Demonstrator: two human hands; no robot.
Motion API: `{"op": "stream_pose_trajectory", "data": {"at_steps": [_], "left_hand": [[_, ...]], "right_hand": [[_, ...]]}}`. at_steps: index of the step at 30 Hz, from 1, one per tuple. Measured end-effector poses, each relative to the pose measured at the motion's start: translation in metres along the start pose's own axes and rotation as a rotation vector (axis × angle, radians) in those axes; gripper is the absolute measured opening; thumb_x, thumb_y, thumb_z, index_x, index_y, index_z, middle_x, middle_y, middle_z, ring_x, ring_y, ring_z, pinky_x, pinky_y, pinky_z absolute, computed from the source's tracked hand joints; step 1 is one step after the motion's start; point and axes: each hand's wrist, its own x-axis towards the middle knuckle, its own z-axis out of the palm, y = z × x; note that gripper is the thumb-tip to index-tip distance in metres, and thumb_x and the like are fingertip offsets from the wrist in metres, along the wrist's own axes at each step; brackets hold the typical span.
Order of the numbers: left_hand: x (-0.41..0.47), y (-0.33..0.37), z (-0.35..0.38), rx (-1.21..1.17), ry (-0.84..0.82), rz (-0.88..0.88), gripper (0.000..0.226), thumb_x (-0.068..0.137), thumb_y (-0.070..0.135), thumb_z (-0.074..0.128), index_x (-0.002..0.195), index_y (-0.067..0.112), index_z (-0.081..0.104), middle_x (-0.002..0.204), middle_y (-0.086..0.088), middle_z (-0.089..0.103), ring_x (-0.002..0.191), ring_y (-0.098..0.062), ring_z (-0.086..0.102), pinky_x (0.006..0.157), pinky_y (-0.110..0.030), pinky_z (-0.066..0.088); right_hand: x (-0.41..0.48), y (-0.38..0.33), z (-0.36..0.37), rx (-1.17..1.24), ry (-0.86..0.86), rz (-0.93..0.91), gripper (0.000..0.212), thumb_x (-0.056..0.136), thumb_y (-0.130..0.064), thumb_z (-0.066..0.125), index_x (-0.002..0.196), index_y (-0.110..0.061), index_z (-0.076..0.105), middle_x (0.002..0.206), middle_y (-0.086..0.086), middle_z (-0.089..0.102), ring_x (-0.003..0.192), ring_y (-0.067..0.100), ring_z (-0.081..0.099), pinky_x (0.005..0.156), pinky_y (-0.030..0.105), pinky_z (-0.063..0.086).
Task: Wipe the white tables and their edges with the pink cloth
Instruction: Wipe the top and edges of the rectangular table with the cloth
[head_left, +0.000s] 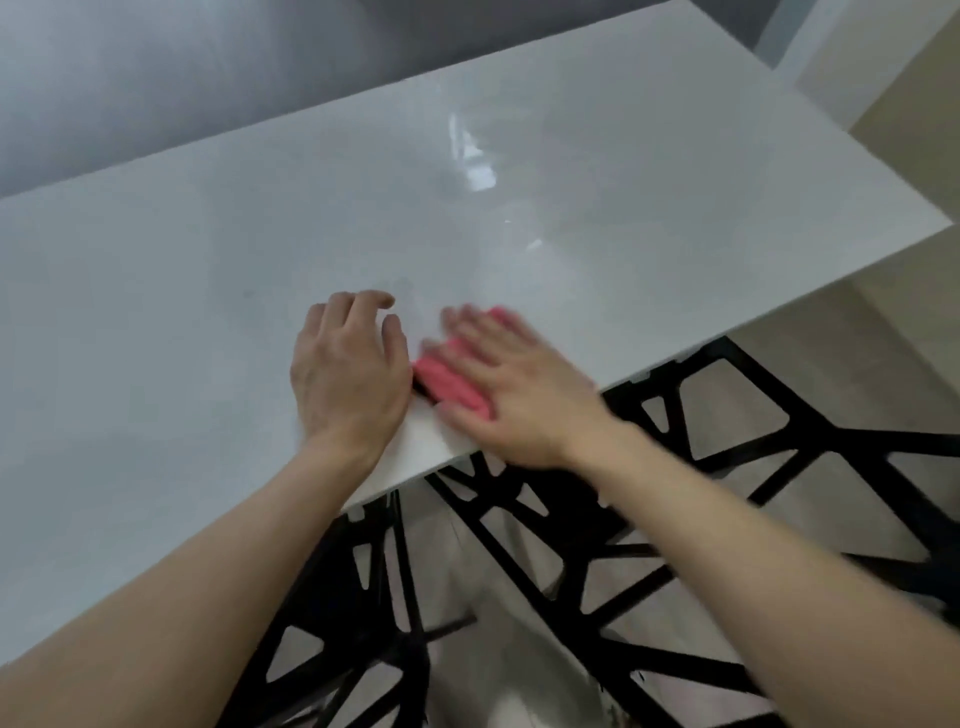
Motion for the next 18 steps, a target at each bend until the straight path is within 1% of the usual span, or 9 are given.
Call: {"op": "stream_pose_trajectory", "data": {"at_steps": [3,5,7,9,12,13,14,16,18], "left_hand": [[-0.006,0.029,0.011,0.012,-0.072,-0.030,0.037,0.107,0.042,0.053,0.136,0.024,0.065,0.135,0.001,0.066,0.131,-0.023,0.053,0.108,-0.045,0.044],[-0.004,0.046,0.003,0.121,-0.277,-0.020,0.065,0.093,0.067,0.065,0.146,0.029,0.057,0.147,0.002,0.055,0.140,-0.025,0.046,0.115,-0.047,0.040],[0.011,0.059,-0.010,0.260,-0.521,-0.049,0.107,0.069,0.081,0.081,0.158,0.033,0.045,0.157,0.002,0.044,0.147,-0.027,0.041,0.115,-0.050,0.042],[0.024,0.075,-0.020,0.352,-0.695,-0.093,0.140,0.052,0.080,0.092,0.168,0.036,0.027,0.166,0.000,0.034,0.152,-0.029,0.037,0.118,-0.052,0.043],[0.033,0.090,-0.019,0.465,-0.764,-0.129,0.159,0.040,0.079,0.096,0.172,0.037,0.016,0.177,-0.003,0.023,0.158,-0.031,0.034,0.122,-0.050,0.042],[0.035,0.093,-0.018,0.483,-0.774,-0.131,0.162,0.039,0.079,0.096,0.172,0.037,0.015,0.178,-0.004,0.021,0.158,-0.032,0.034,0.122,-0.051,0.042],[0.036,0.094,-0.016,0.489,-0.781,-0.129,0.163,0.038,0.079,0.096,0.172,0.037,0.014,0.179,-0.005,0.019,0.158,-0.033,0.035,0.122,-0.052,0.042],[0.036,0.094,-0.015,0.496,-0.785,-0.127,0.164,0.039,0.079,0.096,0.173,0.037,0.011,0.180,-0.006,0.015,0.158,-0.034,0.034,0.122,-0.053,0.042],[0.036,0.094,-0.014,0.505,-0.783,-0.123,0.165,0.039,0.079,0.096,0.173,0.038,0.008,0.181,-0.006,0.011,0.160,-0.035,0.031,0.125,-0.053,0.039]], "right_hand": [[-0.021,0.116,-0.019,-0.037,0.092,0.344,0.077,0.104,-0.069,0.023,0.172,-0.031,0.022,0.180,0.009,0.015,0.167,0.022,0.007,0.135,0.043,-0.001],[-0.026,0.162,-0.027,-0.013,0.162,0.607,0.080,0.104,-0.066,0.018,0.172,-0.025,0.021,0.180,0.014,0.014,0.167,0.026,0.008,0.135,0.049,0.003],[-0.013,0.144,-0.024,0.011,0.185,0.739,0.082,0.104,-0.062,0.013,0.173,-0.018,0.016,0.179,0.019,0.010,0.168,0.031,0.004,0.135,0.052,0.002],[-0.012,0.095,-0.014,-0.016,0.138,0.512,0.080,0.106,-0.061,0.009,0.173,-0.017,0.010,0.180,0.017,0.001,0.168,0.029,-0.004,0.135,0.051,-0.001],[-0.041,0.080,-0.012,-0.040,-0.047,-0.099,0.072,0.109,-0.062,0.012,0.173,-0.030,0.005,0.181,0.003,-0.008,0.166,0.016,-0.015,0.135,0.045,-0.008],[-0.044,0.107,-0.021,-0.042,-0.073,-0.183,0.071,0.109,-0.064,0.014,0.173,-0.035,0.005,0.181,-0.002,-0.009,0.166,0.012,-0.016,0.135,0.042,-0.009],[-0.043,0.140,-0.029,-0.038,-0.085,-0.161,0.071,0.108,-0.065,0.015,0.172,-0.038,0.004,0.181,-0.003,-0.010,0.165,0.010,-0.016,0.135,0.040,-0.010],[-0.037,0.211,-0.043,-0.029,-0.024,0.141,0.075,0.106,-0.065,0.015,0.173,-0.033,0.007,0.182,0.002,-0.003,0.167,0.013,-0.010,0.135,0.041,-0.007],[-0.028,0.247,-0.050,0.006,0.101,0.520,0.084,0.104,-0.062,0.018,0.172,-0.012,0.016,0.180,0.015,0.013,0.168,0.025,0.006,0.136,0.046,0.001]]}}
